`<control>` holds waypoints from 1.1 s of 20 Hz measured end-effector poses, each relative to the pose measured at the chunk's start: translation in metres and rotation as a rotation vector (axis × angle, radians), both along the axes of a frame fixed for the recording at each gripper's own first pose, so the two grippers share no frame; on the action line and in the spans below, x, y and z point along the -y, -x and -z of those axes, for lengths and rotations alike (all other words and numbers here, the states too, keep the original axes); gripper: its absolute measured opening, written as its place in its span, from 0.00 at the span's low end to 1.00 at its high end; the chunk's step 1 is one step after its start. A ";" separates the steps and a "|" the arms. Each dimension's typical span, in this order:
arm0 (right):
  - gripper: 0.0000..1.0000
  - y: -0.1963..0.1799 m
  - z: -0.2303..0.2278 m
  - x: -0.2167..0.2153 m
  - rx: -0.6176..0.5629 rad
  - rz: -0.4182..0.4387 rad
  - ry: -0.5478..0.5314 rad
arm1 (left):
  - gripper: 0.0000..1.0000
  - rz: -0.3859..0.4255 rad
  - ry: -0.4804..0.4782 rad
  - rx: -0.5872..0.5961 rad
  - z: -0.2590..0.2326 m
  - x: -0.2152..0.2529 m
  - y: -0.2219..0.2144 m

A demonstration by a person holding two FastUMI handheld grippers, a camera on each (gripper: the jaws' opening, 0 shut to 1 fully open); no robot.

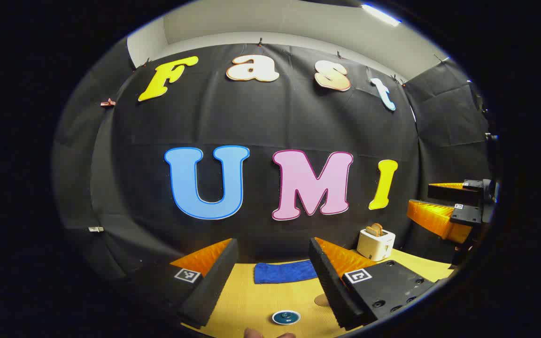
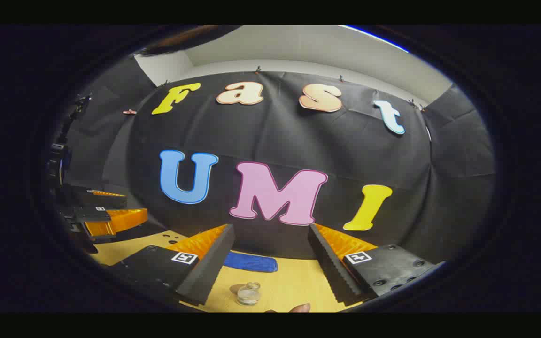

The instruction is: Open the teacup lid with one hand, grasp the water bottle and pour water into the teacup with the other hand; after pouring, place the water bottle on the coaster and then close the teacup lid.

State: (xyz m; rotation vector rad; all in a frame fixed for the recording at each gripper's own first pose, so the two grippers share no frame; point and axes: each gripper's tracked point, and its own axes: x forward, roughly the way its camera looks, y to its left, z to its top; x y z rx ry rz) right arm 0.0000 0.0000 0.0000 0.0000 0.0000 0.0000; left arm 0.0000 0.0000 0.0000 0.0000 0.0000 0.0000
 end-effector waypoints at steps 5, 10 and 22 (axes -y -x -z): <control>0.98 -0.003 0.001 0.005 0.011 0.000 -0.029 | 0.95 -0.004 0.011 0.004 0.002 0.001 0.005; 0.96 -0.007 0.007 -0.001 0.001 -0.009 -0.033 | 0.95 -0.006 0.009 -0.009 0.002 0.003 0.007; 0.98 -0.016 0.035 -0.015 -0.012 -0.038 -0.039 | 0.94 0.000 0.013 -0.047 0.044 0.005 -0.012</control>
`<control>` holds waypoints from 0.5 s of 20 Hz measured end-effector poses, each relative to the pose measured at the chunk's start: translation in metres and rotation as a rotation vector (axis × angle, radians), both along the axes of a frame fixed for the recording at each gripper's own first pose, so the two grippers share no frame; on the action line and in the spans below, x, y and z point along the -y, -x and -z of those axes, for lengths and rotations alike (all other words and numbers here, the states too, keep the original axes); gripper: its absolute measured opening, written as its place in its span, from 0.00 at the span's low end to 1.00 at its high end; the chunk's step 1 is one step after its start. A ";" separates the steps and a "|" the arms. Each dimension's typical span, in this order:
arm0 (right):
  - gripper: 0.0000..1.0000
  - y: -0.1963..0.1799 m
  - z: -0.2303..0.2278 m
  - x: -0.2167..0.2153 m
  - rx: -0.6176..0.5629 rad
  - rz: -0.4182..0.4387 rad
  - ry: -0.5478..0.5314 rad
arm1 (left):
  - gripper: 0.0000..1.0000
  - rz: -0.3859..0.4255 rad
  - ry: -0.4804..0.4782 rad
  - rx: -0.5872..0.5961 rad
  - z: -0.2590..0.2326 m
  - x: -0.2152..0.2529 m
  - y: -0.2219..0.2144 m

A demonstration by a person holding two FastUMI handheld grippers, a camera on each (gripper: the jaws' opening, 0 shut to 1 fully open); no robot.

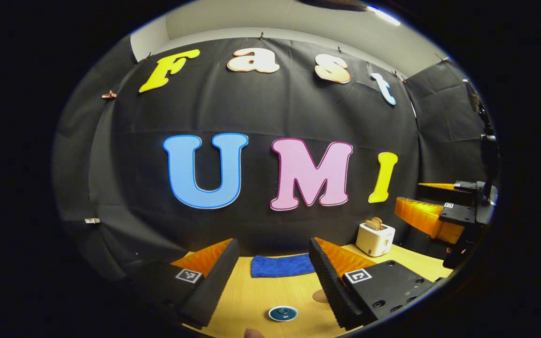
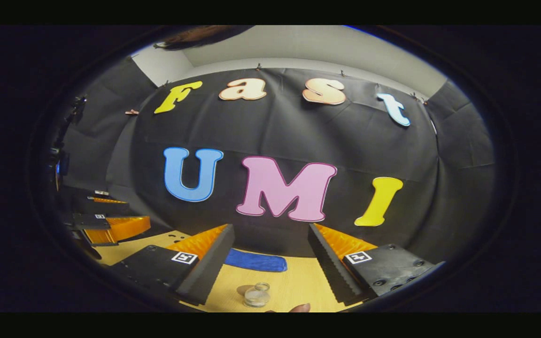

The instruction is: Open the teacup lid with one hand, grasp the water bottle and pour water into the teacup with the other hand; after pouring, place the water bottle on the coaster and then close the teacup lid.

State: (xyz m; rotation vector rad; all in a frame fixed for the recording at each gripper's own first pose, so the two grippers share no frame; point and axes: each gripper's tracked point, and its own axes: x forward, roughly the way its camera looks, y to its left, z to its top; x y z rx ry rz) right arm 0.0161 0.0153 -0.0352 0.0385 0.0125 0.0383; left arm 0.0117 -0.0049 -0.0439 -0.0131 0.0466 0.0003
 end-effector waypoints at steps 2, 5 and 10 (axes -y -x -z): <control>0.98 -0.003 0.021 -0.003 -0.020 -0.008 -0.002 | 0.91 -0.017 -0.004 -0.021 0.026 -0.001 -0.006; 0.96 -0.006 0.062 -0.011 -0.062 -0.033 -0.023 | 0.90 -0.015 -0.030 -0.064 0.074 0.006 -0.014; 0.98 -0.012 0.130 -0.021 -0.104 -0.049 -0.055 | 0.89 0.022 -0.070 -0.126 0.161 0.027 -0.030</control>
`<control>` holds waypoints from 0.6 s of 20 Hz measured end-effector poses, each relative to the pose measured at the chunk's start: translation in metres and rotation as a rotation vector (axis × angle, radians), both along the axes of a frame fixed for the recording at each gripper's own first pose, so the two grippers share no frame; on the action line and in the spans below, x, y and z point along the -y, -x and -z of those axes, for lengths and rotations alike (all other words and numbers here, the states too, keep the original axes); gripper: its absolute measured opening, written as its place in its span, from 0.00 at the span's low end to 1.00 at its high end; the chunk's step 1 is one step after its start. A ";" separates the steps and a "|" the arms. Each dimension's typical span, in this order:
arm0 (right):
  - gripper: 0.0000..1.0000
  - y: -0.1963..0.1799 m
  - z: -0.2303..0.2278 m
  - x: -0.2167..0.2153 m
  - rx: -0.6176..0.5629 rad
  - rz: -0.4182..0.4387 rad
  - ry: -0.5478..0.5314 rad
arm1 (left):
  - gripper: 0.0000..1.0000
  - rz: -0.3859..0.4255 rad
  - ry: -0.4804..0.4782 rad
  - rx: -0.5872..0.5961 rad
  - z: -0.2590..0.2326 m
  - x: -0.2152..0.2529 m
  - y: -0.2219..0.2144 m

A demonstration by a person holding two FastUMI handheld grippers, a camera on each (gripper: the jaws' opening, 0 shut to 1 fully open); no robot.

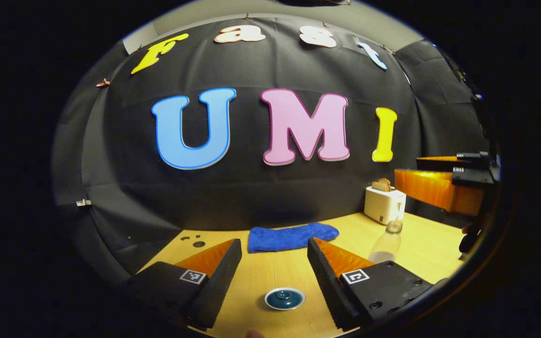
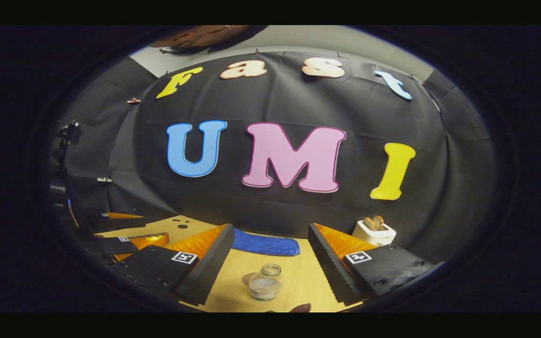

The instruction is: Open the teacup lid with one hand, grasp the water bottle and pour water into the teacup with the other hand; after pouring, place the water bottle on the coaster and then close the teacup lid.

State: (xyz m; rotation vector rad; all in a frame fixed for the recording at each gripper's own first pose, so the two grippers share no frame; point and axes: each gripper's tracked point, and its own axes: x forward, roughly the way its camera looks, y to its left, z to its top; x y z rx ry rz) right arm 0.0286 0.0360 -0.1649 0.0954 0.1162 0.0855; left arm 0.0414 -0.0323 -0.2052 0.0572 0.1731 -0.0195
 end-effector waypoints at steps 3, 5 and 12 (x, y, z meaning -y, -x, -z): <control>0.98 -0.002 0.033 -0.004 -0.013 0.012 -0.025 | 0.87 0.023 0.015 -0.024 0.045 0.009 -0.008; 0.98 -0.001 0.052 -0.008 -0.015 0.014 -0.022 | 0.85 0.020 0.024 -0.056 0.074 0.009 -0.013; 0.98 0.003 0.104 -0.008 -0.079 0.011 -0.026 | 0.70 0.013 0.025 -0.162 0.137 0.008 -0.025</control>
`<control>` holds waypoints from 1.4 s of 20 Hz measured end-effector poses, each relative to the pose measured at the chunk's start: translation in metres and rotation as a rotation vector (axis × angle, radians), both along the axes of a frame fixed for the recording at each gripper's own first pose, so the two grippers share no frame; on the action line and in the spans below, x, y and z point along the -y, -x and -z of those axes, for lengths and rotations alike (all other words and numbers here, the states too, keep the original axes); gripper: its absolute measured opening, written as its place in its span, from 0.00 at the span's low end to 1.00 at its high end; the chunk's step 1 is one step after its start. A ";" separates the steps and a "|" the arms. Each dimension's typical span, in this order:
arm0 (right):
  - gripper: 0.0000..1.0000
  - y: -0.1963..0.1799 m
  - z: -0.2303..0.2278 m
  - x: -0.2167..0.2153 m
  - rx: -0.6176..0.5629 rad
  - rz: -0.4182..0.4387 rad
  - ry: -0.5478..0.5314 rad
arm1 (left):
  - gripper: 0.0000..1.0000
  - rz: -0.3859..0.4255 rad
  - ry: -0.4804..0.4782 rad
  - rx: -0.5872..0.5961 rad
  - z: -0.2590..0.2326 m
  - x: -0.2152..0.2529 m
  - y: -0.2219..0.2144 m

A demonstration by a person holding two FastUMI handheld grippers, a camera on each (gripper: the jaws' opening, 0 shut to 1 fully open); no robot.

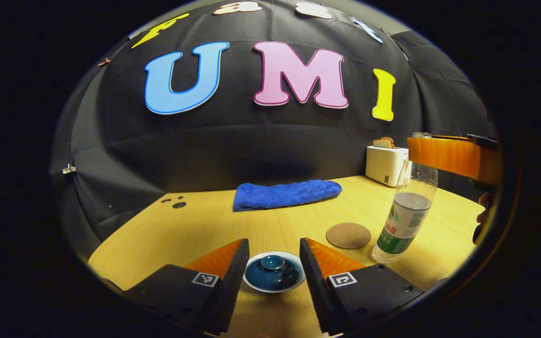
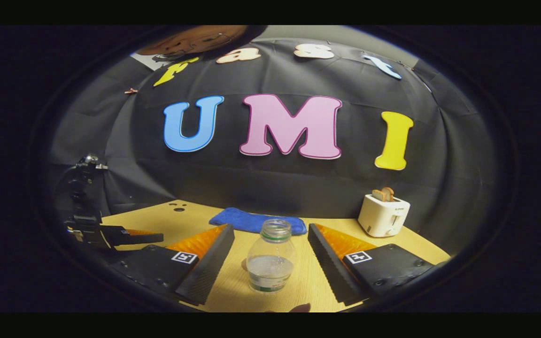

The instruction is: Open the teacup lid with one hand, grasp the water bottle and pour water into the teacup with the other hand; after pouring, place the water bottle on the coaster and then close the teacup lid.

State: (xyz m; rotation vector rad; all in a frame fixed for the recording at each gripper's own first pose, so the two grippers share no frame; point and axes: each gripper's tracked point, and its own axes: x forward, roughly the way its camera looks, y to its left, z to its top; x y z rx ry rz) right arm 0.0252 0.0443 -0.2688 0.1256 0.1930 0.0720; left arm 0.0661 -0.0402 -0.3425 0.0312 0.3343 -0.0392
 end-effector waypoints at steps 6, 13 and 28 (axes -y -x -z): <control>0.98 0.003 0.012 0.003 -0.033 0.002 -0.001 | 0.53 -0.037 0.005 -0.042 0.019 -0.001 0.000; 0.98 0.009 0.036 -0.002 -0.063 -0.014 0.002 | 0.32 -0.025 -0.045 -0.004 0.018 -0.002 -0.002; 0.98 0.013 0.116 -0.009 -0.175 -0.029 0.038 | 0.32 -0.037 -0.010 0.062 -0.034 -0.013 -0.004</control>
